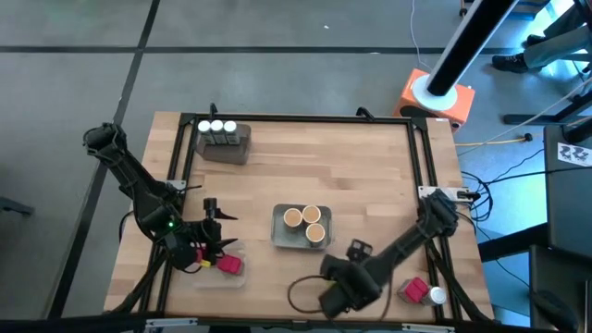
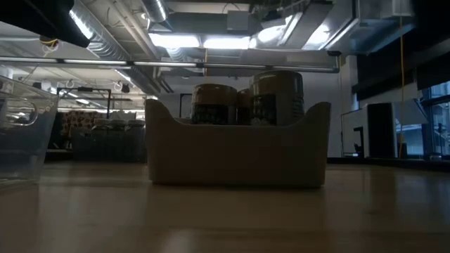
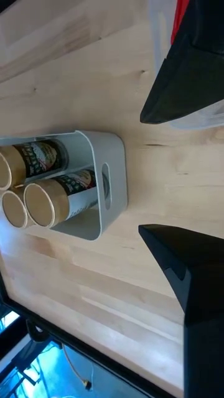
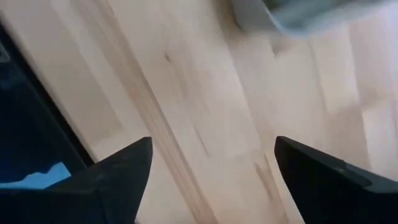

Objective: Sort spices by type
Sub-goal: Put the red seasoning can into the white bin

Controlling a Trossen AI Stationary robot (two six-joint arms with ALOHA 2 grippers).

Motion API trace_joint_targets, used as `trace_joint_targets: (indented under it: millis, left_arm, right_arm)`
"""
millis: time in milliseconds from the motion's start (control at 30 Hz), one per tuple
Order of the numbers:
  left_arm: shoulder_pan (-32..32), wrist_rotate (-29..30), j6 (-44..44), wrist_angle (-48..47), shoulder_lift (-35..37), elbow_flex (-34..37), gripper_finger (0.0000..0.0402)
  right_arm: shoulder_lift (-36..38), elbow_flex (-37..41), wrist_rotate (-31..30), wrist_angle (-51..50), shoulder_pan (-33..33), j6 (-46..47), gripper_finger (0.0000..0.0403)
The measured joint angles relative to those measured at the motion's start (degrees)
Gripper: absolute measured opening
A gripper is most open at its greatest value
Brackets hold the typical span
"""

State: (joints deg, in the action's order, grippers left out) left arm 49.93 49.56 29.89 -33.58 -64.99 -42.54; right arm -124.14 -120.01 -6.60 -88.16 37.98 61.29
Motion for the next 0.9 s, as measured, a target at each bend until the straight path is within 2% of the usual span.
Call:
trace_joint_targets:
  millis: [167,233,333,567,733,900]
  left_arm:
    - [0.00,-0.02,0.11,0.01,0.00,0.00,0.0262]
    - [-0.06,-0.02,0.11,0.02,0.00,-0.01,0.0262]
    - [-0.09,-0.02,0.35,0.16,0.00,-0.02,0.0262]
    - [-0.11,-0.02,0.48,0.22,0.00,-0.02,0.0262]
    - [-0.11,-0.03,0.15,0.24,0.00,-0.02,0.0262]
    - [-0.11,-0.02,0.13,0.50,0.00,-0.02,0.0262]
  right_arm:
    - [0.42,0.62,0.29,-1.50,3.88,6.54,0.0337]
    - [1.50,2.10,2.24,-1.90,4.93,10.26,0.0337]
    - [4.08,5.50,4.43,-1.82,6.95,15.40,0.0337]
    - [12.33,15.31,4.87,-1.91,11.91,29.86,0.0337]
    - [16.00,22.13,10.74,-2.02,15.12,43.79,0.0337]
    - [16.09,23.04,17.41,-0.11,17.24,52.97,0.0337]
